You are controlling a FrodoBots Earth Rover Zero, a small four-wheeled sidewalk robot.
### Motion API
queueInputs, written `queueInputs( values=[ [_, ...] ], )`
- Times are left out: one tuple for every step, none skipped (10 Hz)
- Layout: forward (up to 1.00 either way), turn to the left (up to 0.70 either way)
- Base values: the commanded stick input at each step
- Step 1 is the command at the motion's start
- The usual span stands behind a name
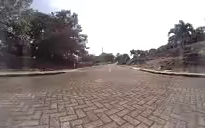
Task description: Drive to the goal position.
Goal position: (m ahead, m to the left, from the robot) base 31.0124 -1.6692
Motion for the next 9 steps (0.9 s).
queueInputs(
  values=[
    [0.70,0.00],
    [0.70,0.00],
    [0.70,0.00],
    [0.70,0.00],
    [0.70,0.00],
    [0.70,0.00],
    [0.70,0.00],
    [0.70,0.00],
    [0.70,0.00]
  ],
)
